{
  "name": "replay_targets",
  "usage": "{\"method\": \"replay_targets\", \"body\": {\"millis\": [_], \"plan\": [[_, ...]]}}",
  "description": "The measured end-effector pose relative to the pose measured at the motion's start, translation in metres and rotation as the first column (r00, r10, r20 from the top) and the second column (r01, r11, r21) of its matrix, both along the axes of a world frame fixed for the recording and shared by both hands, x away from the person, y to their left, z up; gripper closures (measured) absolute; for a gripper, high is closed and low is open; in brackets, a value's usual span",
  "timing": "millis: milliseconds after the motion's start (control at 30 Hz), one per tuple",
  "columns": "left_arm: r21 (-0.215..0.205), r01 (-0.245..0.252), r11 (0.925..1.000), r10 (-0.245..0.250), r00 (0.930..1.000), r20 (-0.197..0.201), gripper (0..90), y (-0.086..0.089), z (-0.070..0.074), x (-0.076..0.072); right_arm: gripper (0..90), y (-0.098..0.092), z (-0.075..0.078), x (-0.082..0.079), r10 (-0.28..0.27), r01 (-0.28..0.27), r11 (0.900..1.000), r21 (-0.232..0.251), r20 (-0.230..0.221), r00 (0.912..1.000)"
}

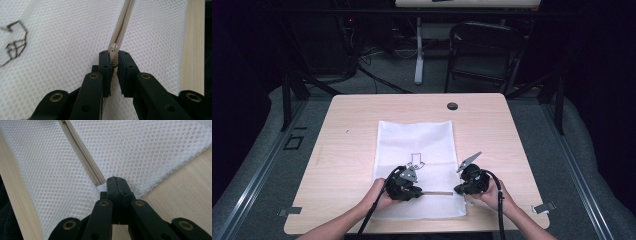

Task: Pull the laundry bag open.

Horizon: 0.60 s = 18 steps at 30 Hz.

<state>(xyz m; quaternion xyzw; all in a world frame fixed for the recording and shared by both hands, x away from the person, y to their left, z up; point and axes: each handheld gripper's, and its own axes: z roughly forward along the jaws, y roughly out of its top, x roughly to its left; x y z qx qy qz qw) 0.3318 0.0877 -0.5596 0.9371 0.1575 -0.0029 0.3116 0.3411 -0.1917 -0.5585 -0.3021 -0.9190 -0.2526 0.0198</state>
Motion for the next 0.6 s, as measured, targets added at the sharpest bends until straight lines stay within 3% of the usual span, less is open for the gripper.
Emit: {"method": "replay_targets", "body": {"millis": [600], "plan": [[0.009, -0.001, 1.0, 0.001, 1.0, 0.005, 81.8, 0.0103, 0.0014, -0.0018, 90.0, -0.0006, -0.0001, 0.0008, 0.004, -0.004, 1.0, -0.005, 0.004, 1.0]]}}
